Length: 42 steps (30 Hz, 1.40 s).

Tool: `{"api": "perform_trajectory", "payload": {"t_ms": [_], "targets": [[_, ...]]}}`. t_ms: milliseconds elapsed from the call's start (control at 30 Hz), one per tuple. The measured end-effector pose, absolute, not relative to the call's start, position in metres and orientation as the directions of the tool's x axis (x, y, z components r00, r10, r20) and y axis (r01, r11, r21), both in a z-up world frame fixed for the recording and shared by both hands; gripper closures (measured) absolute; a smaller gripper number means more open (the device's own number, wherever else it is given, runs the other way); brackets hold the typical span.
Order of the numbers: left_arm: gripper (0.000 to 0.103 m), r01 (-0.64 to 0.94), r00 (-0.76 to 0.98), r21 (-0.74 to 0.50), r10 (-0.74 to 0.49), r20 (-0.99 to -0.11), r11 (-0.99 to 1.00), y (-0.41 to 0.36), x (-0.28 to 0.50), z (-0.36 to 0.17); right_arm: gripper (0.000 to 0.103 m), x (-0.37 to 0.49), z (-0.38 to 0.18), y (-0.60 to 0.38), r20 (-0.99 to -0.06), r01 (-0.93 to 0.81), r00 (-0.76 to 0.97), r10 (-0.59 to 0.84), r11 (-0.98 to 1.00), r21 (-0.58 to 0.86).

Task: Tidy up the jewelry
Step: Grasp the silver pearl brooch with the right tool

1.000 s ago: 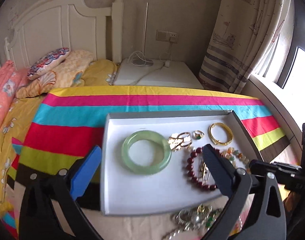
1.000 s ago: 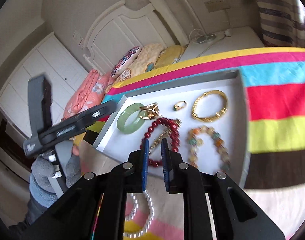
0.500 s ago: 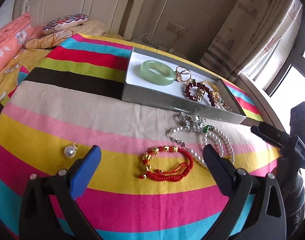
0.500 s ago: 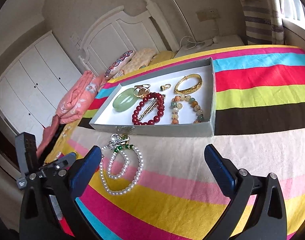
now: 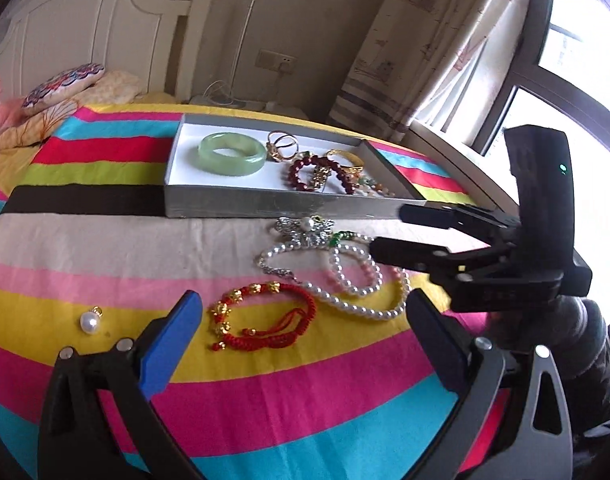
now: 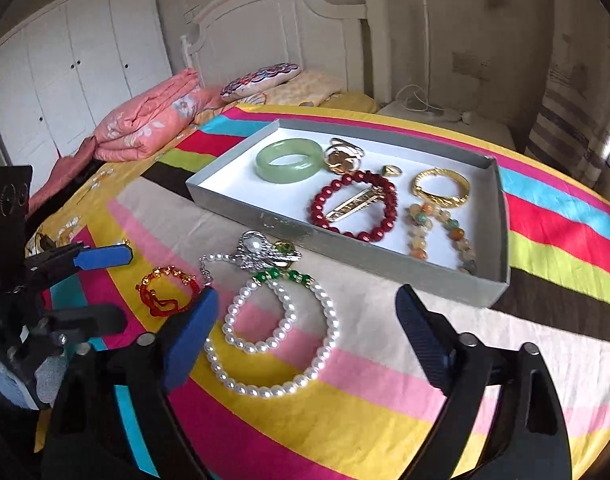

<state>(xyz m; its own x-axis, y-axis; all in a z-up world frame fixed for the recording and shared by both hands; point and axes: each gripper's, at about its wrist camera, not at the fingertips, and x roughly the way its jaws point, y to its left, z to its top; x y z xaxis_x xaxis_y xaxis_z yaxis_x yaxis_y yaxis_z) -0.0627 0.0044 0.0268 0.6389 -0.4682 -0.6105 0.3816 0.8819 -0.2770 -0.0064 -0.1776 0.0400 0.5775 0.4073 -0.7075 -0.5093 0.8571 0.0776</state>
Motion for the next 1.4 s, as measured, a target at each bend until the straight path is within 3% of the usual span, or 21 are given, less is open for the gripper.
{"api": "perform_trajectory", "payload": {"t_ms": [133, 367, 500, 567, 700, 767, 1167, 1400], "targets": [[0.003, 0.294, 0.651, -0.317, -0.431, -0.624, 0.902, 0.018, -0.058, 0.023, 0.042, 0.008, 0.042, -0.141, -0.732, -0.628, 0.528, 0.43, 0.778, 0.003], [0.003, 0.314, 0.604, -0.441, -0.535, -0.59, 0.841, 0.035, -0.055, 0.021, 0.042, 0.034, 0.043, -0.126, -0.782, -0.769, 0.372, 0.5, 0.638, 0.042], [0.002, 0.335, 0.62, -0.438, -0.546, -0.564, 0.834, 0.036, -0.061, 0.024, 0.042, 0.035, 0.034, -0.117, -0.82, -0.819, 0.317, 0.476, 0.573, 0.017], [0.002, 0.34, 0.616, -0.449, -0.556, -0.558, 0.826, 0.036, -0.061, 0.024, 0.04, 0.03, 0.026, -0.106, -0.823, -0.841, 0.349, 0.449, 0.537, -0.064], [0.002, 0.343, 0.607, -0.445, -0.557, -0.567, 0.827, 0.034, -0.06, 0.024, 0.042, 0.033, 0.023, -0.104, -0.824, -0.834, 0.33, 0.46, 0.551, -0.026], [0.002, 0.349, 0.605, -0.433, -0.553, -0.574, 0.831, 0.032, -0.061, 0.024, 0.071, 0.031, 0.023, -0.111, -0.809, -0.833, 0.319, 0.494, 0.553, 0.009], [0.002, 0.344, 0.593, -0.377, -0.511, -0.623, 0.86, 0.02, -0.057, 0.021, 0.071, -0.036, 0.077, -0.179, -0.605, -0.707, 0.601, 0.522, 0.7, -0.099], [0.002, 0.269, 0.58, -0.273, -0.381, -0.72, 0.924, 0.005, -0.047, 0.013, 0.071, -0.076, 0.094, -0.231, -0.492, -0.591, 0.703, 0.513, 0.807, -0.003]]}}
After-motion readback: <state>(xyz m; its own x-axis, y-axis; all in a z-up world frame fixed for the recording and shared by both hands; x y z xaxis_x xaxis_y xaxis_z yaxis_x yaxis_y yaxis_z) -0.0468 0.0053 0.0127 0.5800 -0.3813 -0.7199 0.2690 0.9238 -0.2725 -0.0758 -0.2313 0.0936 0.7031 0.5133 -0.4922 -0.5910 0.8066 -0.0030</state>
